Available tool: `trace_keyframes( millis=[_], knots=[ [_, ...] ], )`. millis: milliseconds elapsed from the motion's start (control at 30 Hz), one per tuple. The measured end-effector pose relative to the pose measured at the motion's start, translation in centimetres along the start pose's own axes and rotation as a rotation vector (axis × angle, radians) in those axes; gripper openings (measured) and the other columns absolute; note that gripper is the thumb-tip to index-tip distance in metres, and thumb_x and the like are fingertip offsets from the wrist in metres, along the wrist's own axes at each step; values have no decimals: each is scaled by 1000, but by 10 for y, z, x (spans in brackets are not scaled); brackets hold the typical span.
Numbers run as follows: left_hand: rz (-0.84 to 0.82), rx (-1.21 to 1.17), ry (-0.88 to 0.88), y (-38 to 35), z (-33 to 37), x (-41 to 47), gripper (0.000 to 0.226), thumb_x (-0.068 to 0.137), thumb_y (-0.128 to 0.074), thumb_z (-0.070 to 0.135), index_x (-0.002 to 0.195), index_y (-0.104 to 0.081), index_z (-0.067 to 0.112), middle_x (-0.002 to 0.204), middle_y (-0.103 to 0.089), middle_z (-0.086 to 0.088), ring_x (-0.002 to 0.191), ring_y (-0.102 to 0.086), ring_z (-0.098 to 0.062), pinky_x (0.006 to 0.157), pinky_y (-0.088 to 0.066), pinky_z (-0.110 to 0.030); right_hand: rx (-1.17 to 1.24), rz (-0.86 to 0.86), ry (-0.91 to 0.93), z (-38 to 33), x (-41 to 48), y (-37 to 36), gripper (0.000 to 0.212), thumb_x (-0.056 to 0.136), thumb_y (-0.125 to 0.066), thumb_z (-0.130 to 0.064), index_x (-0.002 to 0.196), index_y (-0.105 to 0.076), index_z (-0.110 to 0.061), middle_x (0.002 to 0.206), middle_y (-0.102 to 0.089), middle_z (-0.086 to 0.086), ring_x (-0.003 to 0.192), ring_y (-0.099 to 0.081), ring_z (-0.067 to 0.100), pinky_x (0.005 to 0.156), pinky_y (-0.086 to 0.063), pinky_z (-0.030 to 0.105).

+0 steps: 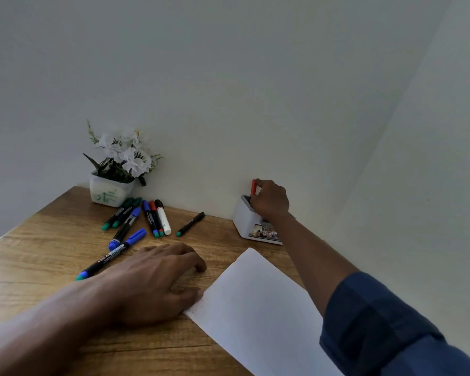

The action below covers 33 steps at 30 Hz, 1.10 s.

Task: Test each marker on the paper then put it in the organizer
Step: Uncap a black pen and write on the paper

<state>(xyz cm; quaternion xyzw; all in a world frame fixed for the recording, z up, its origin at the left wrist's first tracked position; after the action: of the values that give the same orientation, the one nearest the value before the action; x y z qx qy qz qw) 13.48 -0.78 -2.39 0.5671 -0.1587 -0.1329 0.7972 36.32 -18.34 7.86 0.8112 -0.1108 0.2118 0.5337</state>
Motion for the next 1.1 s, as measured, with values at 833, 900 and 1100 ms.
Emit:
trace_keyframes(
  millis=[833,900,1100],
  knots=[
    [24,8,-1,-1,-3,2,54,95,-48,60,146,-38,46,157,-31,17,143,-34,-8,116,-32,-36,-280,-464,604,-112,-62,-100,45,86,-64,-1,125,-65,-24,126,-64,3,114,-60,22,93,-54,39],
    [24,8,-4,-2,-3,2,54,95,-49,60,146,-38,46,157,-31,18,142,-34,-8,115,-32,-36,-285,-456,627,-109,-63,-97,40,90,-64,-5,125,-65,-23,124,-64,3,111,-60,22,93,-54,39],
    [44,2,-20,-1,-2,1,54,93,-47,62,144,-40,47,155,-34,20,138,-38,-5,114,-35,-35,37,-275,580,-104,-75,-56,28,95,-59,-5,117,-69,-20,112,-60,4,96,-59,16,82,-50,30]
  ],
)
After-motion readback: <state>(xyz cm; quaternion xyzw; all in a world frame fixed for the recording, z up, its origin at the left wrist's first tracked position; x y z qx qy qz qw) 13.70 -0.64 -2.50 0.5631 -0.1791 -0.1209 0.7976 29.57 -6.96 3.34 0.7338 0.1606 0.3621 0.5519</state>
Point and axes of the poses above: each hand's wrist, its own x-axis towards the middle knuckle, its own y-axis out of the back of the hand, z = x × y, the point moved 9 cm from there along x, towards the middle knuckle
